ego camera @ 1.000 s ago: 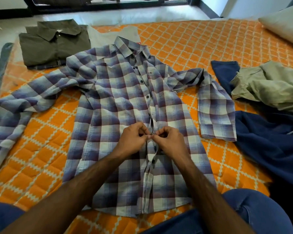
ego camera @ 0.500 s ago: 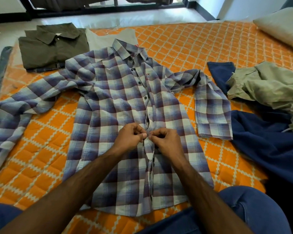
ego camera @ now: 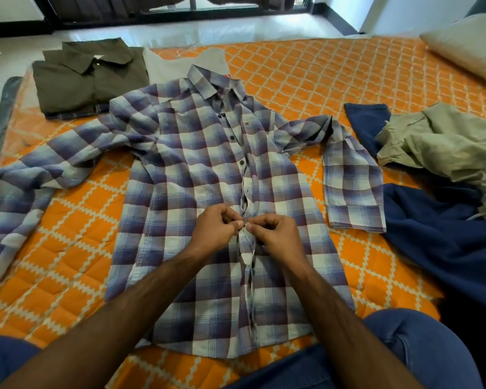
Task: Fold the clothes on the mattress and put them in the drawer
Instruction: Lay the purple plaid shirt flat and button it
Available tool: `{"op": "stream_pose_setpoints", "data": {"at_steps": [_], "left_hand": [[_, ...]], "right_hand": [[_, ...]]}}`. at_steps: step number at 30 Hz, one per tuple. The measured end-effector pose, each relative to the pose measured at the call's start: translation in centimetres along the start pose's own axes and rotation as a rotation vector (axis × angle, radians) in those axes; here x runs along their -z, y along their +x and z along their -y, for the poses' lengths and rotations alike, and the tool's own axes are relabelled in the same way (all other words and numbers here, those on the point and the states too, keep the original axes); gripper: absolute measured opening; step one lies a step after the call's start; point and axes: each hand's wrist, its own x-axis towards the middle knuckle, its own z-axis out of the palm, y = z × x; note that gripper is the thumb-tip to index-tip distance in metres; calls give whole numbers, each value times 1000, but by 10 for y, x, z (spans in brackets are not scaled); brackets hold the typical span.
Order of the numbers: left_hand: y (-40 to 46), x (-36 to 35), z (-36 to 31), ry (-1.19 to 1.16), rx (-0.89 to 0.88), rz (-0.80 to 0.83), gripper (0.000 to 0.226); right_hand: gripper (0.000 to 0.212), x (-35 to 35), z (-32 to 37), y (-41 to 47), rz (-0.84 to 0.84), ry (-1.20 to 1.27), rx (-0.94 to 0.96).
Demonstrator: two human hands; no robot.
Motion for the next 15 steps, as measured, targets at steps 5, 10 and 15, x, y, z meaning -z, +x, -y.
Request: {"op": "stream_pose_setpoints", "data": {"at_steps": [5,10,15], "left_hand": [[-1,6,-3,-100,28,21,6],[2,14,-7,-152,57,117,9],[0,11,-5,-76,4,95,9]], "right_hand": [[11,6,4,3,95,135,-68],[10,-2,6,0,-6,-8,-12],[10,-9,1,0,-69,-159,50]]}}
